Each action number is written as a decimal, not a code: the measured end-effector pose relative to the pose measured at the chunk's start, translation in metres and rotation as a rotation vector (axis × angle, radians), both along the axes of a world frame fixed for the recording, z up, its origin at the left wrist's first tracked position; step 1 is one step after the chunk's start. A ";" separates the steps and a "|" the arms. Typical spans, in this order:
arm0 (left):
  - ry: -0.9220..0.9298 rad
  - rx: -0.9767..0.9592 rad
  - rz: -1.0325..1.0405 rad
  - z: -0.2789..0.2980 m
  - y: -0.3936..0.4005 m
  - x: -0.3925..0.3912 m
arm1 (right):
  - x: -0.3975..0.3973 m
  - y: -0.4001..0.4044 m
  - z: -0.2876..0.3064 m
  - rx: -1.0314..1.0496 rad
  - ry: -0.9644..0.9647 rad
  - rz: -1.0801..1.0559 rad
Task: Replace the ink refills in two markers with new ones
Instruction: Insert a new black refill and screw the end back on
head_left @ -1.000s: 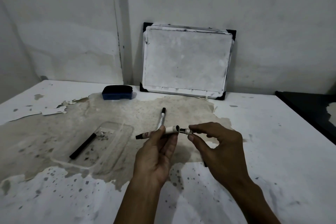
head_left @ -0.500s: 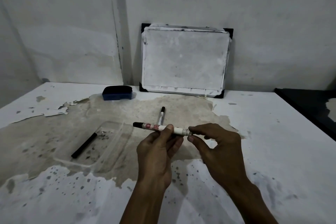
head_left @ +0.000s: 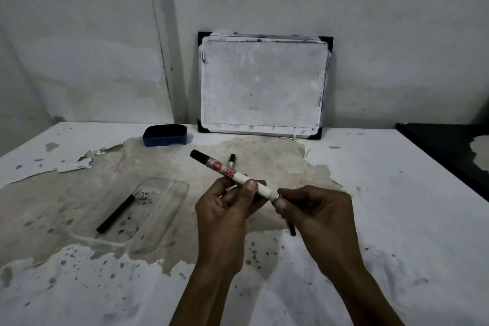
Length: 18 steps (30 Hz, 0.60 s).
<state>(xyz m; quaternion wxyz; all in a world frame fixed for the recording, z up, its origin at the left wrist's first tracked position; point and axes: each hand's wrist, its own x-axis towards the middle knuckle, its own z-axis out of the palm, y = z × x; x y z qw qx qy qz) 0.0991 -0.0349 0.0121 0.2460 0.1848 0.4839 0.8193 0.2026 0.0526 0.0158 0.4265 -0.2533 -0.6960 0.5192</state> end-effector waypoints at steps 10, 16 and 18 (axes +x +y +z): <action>0.226 -0.243 -0.082 -0.003 0.013 0.010 | 0.007 0.006 -0.005 0.115 -0.280 -0.003; 0.202 -0.394 -0.099 -0.006 0.025 0.004 | 0.014 0.030 -0.010 0.179 -0.459 -0.217; 0.188 -0.424 -0.075 -0.008 0.023 -0.003 | 0.016 0.049 -0.015 0.161 -0.545 -0.328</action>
